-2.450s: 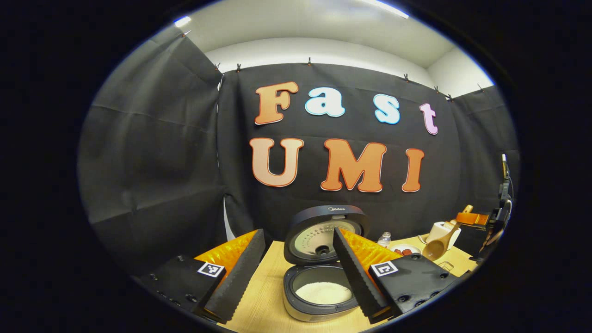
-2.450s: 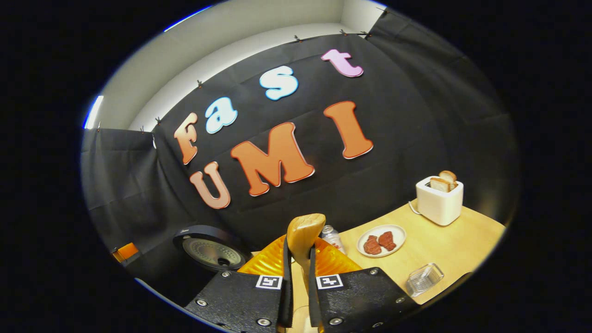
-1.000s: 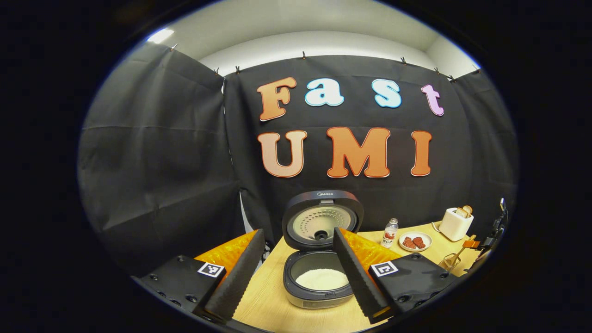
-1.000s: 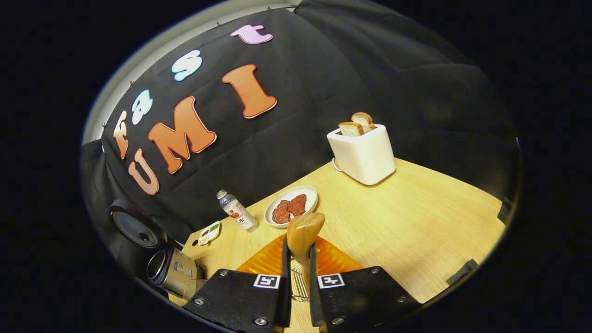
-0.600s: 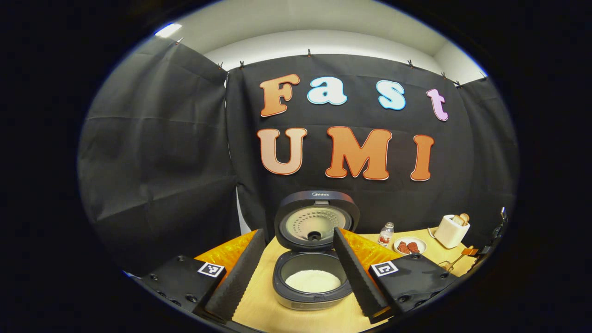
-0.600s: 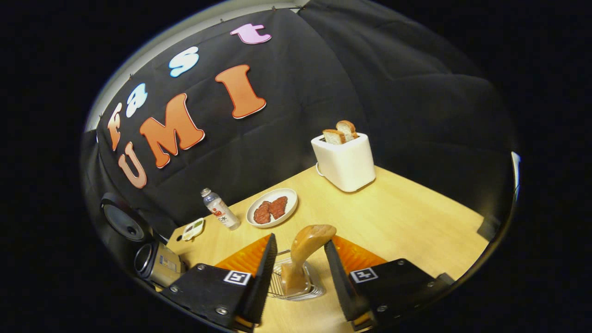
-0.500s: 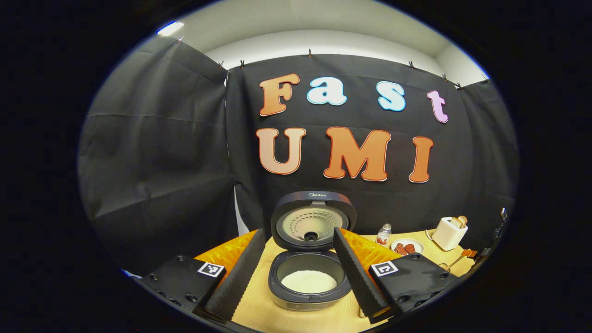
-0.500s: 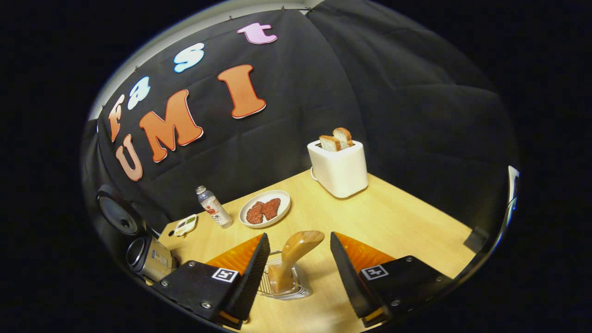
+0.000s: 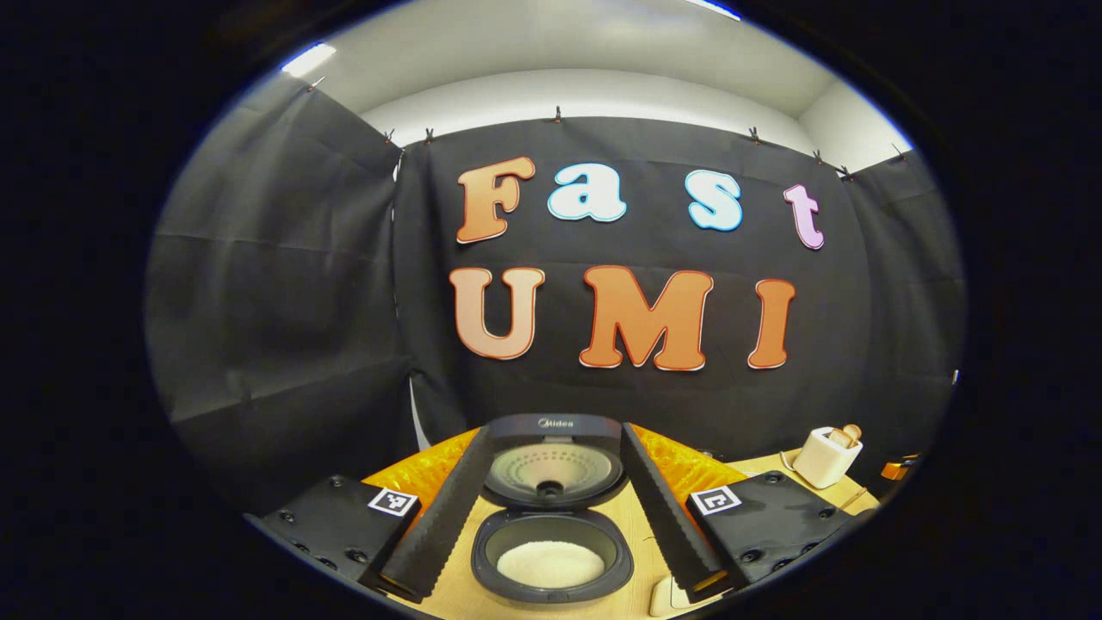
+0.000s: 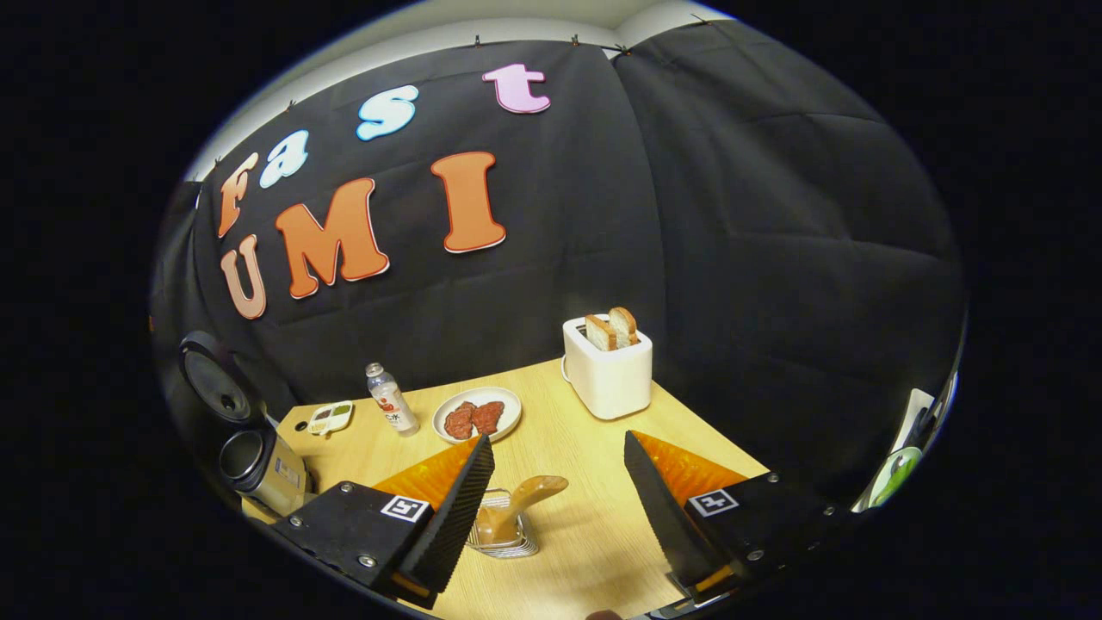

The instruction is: Close the left gripper, press the button to open the rice cooker; take a wooden spoon from the chopstick holder with the right hand, scoop a spoonful of rice and pour it into the rice cooker, then put the wooden spoon back into the chopstick holder.

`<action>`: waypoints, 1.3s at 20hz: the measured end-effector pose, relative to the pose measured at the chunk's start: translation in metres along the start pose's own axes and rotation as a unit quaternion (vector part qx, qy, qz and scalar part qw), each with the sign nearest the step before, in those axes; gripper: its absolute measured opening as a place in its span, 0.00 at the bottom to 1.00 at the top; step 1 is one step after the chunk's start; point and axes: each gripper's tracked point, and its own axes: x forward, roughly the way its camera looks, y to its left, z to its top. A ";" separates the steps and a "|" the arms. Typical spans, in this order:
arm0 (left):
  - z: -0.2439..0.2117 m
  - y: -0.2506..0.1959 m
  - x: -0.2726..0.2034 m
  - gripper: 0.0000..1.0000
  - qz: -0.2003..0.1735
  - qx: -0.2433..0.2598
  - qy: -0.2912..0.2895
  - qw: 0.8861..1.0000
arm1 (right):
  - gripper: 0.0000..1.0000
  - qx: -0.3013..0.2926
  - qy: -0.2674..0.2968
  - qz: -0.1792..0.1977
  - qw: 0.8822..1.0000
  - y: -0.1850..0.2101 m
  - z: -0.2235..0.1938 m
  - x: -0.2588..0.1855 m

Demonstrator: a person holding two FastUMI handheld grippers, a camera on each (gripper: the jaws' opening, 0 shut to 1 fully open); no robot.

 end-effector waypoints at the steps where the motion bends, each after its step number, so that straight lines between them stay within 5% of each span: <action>1: 0.006 -0.004 0.015 1.00 -0.001 0.001 0.001 1.000 | 0.94 0.000 -0.006 0.003 1.000 0.003 0.007 -0.005; 6: 0.037 -0.030 0.096 1.00 -0.014 0.012 -0.006 1.000 | 0.94 -0.008 -0.029 0.001 1.000 0.005 0.034 -0.017; 12: -0.005 -0.036 0.189 1.00 -0.003 0.035 0.063 0.997 | 0.94 -0.021 -0.048 0.009 0.999 0.022 0.053 -0.035; 21: -0.075 -0.007 0.200 0.97 0.021 0.033 0.123 0.992 | 0.94 -0.017 -0.069 0.018 0.997 0.036 0.074 -0.052; 26: -0.079 -0.012 0.166 1.00 0.006 0.037 0.099 0.994 | 0.94 -0.036 -0.082 0.032 0.995 0.048 0.084 -0.056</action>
